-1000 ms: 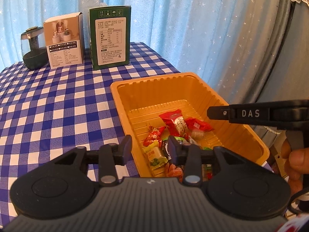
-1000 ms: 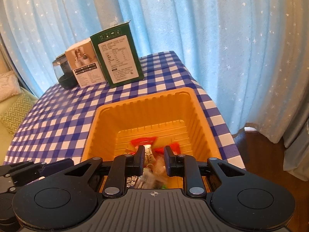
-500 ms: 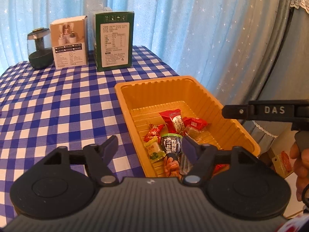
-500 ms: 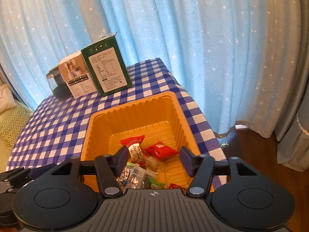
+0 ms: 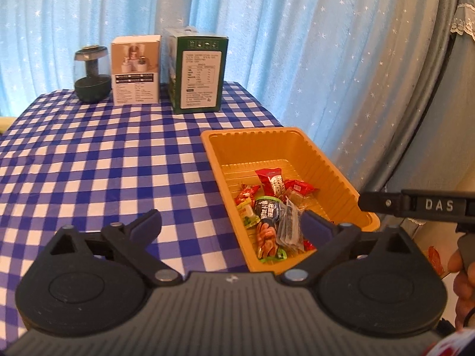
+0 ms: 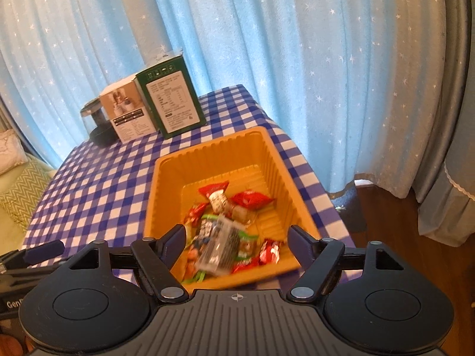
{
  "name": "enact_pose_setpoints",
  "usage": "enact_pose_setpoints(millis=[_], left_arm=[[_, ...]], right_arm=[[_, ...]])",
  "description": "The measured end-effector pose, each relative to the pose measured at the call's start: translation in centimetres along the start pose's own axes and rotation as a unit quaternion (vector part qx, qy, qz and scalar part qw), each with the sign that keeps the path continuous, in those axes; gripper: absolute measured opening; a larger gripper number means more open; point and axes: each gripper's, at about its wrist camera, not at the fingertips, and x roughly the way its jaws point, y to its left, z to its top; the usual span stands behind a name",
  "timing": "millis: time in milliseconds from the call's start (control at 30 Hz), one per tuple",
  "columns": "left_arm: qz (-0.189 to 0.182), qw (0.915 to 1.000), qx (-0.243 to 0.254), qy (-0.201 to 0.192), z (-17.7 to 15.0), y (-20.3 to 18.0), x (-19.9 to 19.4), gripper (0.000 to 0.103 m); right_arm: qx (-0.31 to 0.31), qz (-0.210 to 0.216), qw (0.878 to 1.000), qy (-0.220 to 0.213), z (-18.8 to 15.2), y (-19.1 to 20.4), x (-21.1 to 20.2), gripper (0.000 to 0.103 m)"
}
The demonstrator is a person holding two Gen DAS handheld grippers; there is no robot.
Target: Organize snacks
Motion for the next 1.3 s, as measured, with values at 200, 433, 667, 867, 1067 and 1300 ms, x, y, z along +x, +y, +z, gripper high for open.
enact_pose_setpoints(millis=[200,433,667,867,1067,1300], left_arm=[[0.009,0.9999,-0.009,-0.007,-1.0,0.6,-3.1,0.103],[0.016,0.9997,-0.013,-0.011,-2.2,1.0,-6.2,0.103],[0.022,0.9996,-0.019,-0.003,-3.7,1.1,-9.0,0.103],[0.025,0.9993,-0.029,0.001,-4.9,1.5,-11.1,0.103],[0.034,0.9991,-0.026,0.006,-6.1,1.5,-12.8,0.103],[0.040,0.9987,-0.029,0.008,-6.8,1.3,-14.3,0.103]], right_arm=[[-0.012,0.008,1.000,0.002,-1.6,1.5,-2.2,0.078],[-0.016,0.012,1.000,0.003,-3.4,2.7,-4.8,0.078],[-0.026,0.002,1.000,0.000,-4.9,3.9,-7.2,0.078],[-0.041,-0.002,0.999,-0.002,-6.4,4.9,-8.9,0.079],[-0.053,-0.008,0.999,-0.005,-7.4,5.6,-10.2,0.079],[-0.069,-0.017,0.997,-0.010,-8.2,6.1,-11.9,0.079]])
